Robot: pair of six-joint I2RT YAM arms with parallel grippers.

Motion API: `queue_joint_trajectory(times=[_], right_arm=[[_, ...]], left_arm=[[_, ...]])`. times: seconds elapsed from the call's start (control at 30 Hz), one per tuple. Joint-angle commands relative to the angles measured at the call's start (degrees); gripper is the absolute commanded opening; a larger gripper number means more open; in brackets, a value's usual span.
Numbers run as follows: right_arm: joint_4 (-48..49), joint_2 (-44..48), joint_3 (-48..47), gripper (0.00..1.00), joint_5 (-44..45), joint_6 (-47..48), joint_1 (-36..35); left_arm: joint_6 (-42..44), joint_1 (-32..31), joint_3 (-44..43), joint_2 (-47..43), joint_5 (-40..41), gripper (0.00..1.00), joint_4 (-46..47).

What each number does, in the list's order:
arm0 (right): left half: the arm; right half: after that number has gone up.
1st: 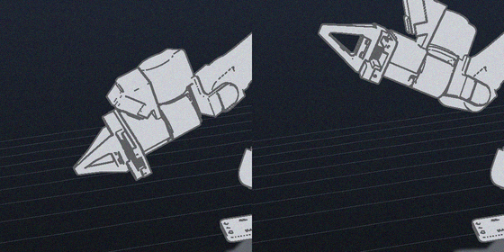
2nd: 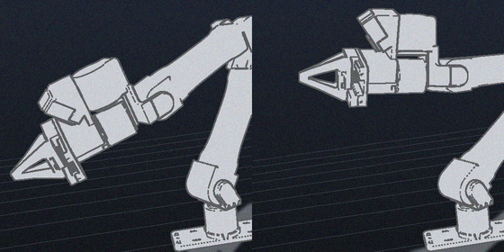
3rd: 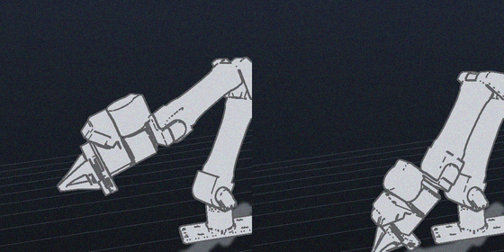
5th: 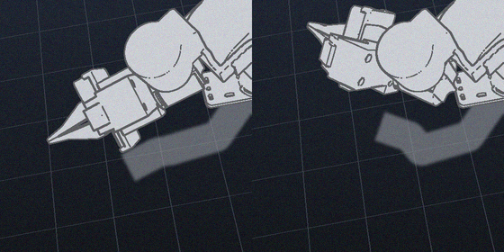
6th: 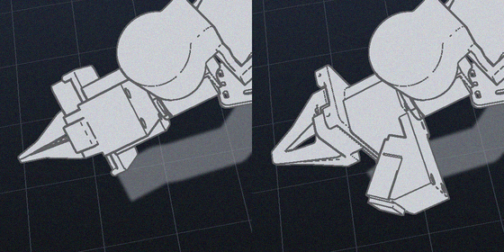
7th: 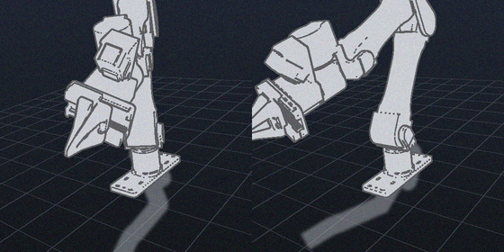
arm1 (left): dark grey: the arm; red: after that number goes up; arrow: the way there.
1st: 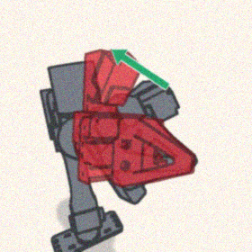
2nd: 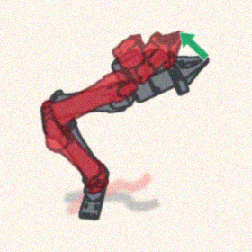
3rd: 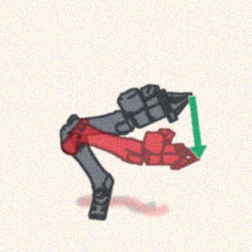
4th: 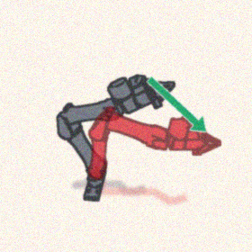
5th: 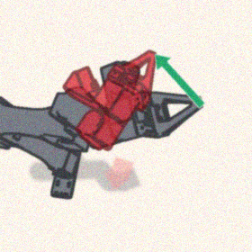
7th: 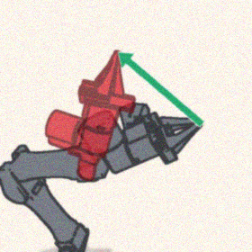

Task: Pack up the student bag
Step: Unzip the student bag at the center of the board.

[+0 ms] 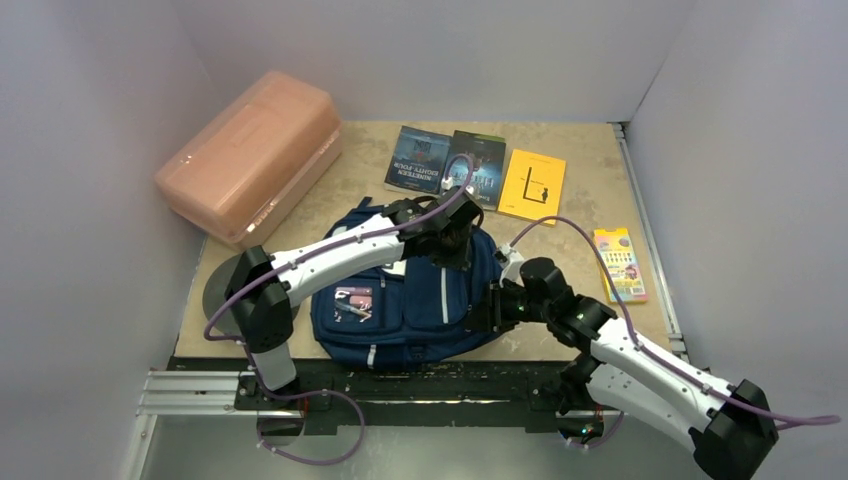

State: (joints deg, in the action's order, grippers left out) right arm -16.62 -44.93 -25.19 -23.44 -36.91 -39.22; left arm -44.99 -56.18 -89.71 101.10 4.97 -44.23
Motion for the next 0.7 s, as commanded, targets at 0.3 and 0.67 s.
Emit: queue_joint_trajectory(times=[0.3,0.67], right_arm=[[5.65,4.17,3.92,0.0,13.06,-16.06,-10.05],[-8.76,10.25,-4.09,0.25,32.81,-13.59,-15.41]], left_arm=[[-1.82,1.72,-3.39,-3.57,1.57,0.0,4.95],[-3.95,2.3,-2.92,-4.55,0.6,0.0,5.88]])
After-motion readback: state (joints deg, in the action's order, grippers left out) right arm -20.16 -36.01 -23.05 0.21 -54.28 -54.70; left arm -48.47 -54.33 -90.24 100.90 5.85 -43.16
